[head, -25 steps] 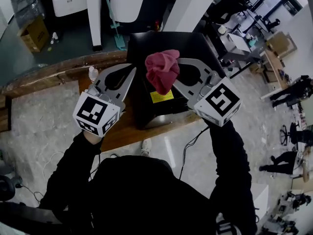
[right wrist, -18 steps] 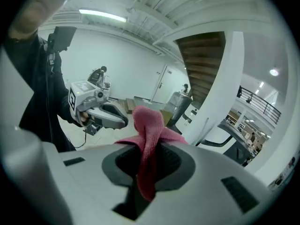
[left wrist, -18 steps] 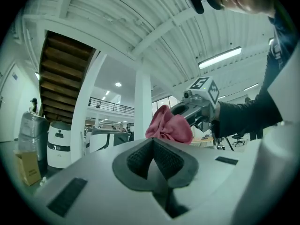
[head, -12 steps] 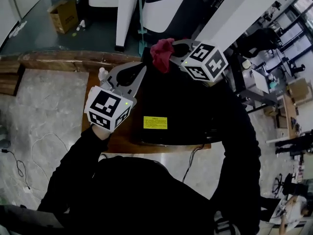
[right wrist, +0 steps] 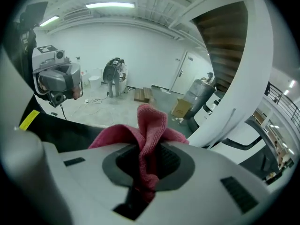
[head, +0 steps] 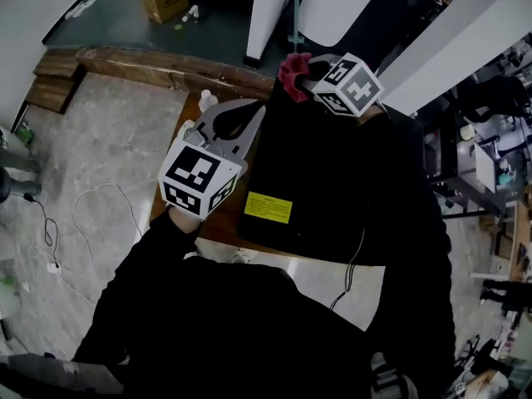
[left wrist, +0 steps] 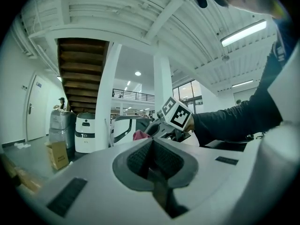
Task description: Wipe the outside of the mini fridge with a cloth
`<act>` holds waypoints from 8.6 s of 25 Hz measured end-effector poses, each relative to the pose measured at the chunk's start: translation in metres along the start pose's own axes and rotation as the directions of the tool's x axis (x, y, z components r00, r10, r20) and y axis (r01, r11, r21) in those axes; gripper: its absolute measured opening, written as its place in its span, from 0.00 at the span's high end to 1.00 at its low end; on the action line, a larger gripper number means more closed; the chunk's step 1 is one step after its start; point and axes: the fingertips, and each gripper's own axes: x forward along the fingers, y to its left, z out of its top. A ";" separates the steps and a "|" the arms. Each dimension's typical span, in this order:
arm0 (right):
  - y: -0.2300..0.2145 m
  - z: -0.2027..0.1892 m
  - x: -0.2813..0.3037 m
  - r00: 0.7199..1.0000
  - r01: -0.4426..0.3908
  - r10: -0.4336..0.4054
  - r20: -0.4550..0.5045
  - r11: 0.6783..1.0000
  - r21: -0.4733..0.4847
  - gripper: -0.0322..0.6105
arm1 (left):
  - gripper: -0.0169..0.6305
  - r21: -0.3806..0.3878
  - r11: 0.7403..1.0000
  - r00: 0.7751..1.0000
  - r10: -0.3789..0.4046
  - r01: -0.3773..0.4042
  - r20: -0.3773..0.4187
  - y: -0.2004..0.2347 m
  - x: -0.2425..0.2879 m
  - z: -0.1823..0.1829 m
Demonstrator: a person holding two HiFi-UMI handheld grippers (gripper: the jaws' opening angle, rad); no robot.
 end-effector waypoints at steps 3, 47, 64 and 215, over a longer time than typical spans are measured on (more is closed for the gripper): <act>0.019 0.003 -0.002 1.000 -0.024 0.024 -0.001 1.000 -0.017 0.87 | 0.97 -0.003 1.000 1.000 -0.015 0.015 -0.017 -0.006 -0.010 -0.006; 0.159 -0.011 -0.224 0.992 0.117 -0.115 -0.051 0.993 0.022 0.86 | 0.97 0.047 0.980 0.968 -0.200 0.195 0.150 -0.185 -0.124 0.059; -0.046 -0.216 -0.195 0.976 0.122 -0.100 -0.193 0.987 0.102 0.86 | 0.97 0.047 0.993 0.988 -0.110 0.105 0.113 -0.249 0.054 0.076; 0.414 -0.497 -0.114 0.657 0.549 -0.733 -0.179 0.302 0.779 0.86 | 0.97 -0.133 0.842 0.785 -0.537 0.524 -0.310 -0.464 -0.027 -0.389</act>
